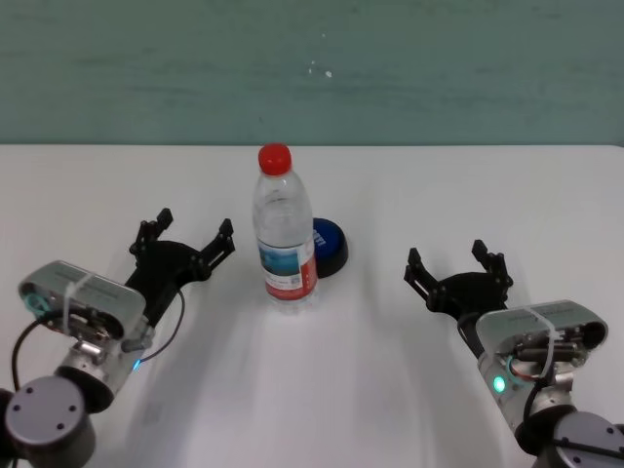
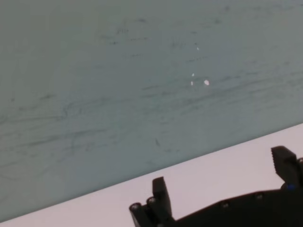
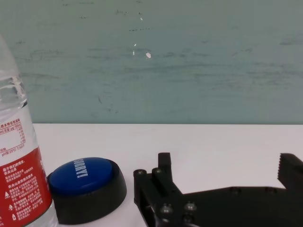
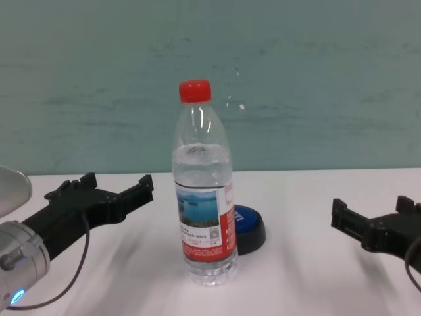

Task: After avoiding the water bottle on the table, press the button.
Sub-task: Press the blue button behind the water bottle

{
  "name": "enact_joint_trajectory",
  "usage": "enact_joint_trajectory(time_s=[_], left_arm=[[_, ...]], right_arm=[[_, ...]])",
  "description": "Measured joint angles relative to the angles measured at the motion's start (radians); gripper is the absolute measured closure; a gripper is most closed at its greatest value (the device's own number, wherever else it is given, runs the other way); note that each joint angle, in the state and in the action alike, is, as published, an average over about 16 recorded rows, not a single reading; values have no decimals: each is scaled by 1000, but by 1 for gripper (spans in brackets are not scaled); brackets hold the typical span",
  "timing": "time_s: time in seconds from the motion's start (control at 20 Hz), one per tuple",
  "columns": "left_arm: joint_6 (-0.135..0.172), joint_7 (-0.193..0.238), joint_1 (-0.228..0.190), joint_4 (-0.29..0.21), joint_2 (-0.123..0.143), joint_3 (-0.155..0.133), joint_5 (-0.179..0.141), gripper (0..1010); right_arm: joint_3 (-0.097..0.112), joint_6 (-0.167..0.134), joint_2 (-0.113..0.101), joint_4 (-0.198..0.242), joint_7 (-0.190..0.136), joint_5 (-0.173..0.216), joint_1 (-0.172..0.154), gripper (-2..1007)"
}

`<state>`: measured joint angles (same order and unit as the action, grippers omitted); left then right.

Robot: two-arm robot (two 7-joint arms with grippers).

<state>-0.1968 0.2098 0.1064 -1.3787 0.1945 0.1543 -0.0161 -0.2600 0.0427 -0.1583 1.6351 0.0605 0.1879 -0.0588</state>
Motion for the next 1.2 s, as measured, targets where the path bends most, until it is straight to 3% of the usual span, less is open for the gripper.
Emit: enact_joint_trajectory(time_s=[0.6,1.2], left_arm=[[-49,12,68,77,-2,14,0,0],[-64,10,114,133,-12,31,13,0]], right_arm=[[0,0,0,0,0,0,0,1],[0,0,0,0,0,0,0,1]])
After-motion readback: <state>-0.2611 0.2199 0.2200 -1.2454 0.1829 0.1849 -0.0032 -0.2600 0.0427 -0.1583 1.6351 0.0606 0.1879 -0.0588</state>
